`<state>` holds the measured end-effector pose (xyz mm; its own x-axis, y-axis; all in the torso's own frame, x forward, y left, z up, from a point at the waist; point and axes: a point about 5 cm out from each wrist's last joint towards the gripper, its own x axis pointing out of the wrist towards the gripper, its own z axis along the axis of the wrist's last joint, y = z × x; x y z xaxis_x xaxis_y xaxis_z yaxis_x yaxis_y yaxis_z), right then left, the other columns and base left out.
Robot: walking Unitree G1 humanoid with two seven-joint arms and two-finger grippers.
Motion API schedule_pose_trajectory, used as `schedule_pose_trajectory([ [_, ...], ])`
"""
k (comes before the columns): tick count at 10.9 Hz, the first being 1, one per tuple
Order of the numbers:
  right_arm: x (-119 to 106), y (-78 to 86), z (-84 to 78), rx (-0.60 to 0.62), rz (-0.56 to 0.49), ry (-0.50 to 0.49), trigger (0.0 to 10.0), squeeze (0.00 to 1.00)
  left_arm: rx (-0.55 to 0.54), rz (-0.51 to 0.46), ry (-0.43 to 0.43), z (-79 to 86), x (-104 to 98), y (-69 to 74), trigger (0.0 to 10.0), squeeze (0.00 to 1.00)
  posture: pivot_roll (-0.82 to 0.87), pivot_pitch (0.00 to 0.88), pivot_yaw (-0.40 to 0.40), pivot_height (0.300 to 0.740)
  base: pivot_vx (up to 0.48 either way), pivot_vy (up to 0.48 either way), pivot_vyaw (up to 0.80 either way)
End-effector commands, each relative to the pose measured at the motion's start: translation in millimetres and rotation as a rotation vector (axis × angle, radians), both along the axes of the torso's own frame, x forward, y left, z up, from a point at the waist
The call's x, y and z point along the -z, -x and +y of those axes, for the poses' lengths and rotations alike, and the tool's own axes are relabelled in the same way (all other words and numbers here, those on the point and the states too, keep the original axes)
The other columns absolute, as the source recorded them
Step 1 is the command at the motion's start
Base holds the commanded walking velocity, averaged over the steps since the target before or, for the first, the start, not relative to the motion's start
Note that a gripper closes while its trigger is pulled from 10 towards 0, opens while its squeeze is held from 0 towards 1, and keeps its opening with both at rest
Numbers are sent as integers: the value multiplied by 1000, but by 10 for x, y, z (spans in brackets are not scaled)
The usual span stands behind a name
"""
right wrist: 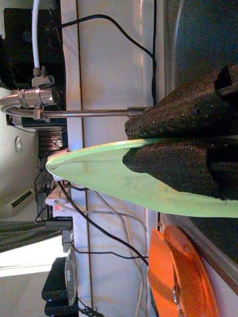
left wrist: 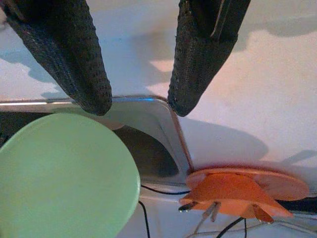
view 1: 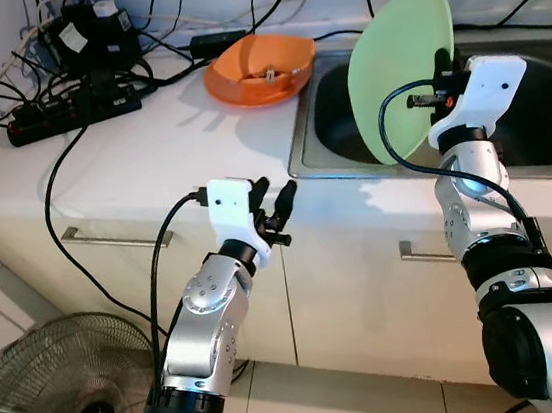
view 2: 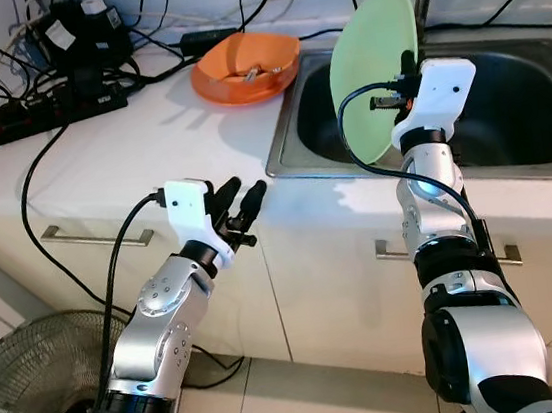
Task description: Kitchen organization
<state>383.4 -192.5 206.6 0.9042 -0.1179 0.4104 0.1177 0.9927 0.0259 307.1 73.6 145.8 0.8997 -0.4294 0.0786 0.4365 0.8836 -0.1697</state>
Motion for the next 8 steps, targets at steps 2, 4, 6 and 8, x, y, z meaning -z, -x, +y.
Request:
schedule_pose_trajectory([
  [2,10,-5,5,-5,6,-3,10000,0,-10,-24,-6,-5,-54,-33,10000,0,105,0,68,740,283,0,0],
  [4,16,-5,14,-6,8,6,10000,0,-7,-25,-2,-14,-54,-36,10000,0,103,0,69,740,277,0,-206],
  [6,28,-5,34,-15,10,4,10000,0,-5,-26,1,-18,-54,-35,10000,0,104,0,68,740,277,0,0],
  [8,24,-11,41,-17,12,0,10000,0,-4,-25,5,-21,-54,-32,10000,0,105,0,68,740,279,0,0],
])
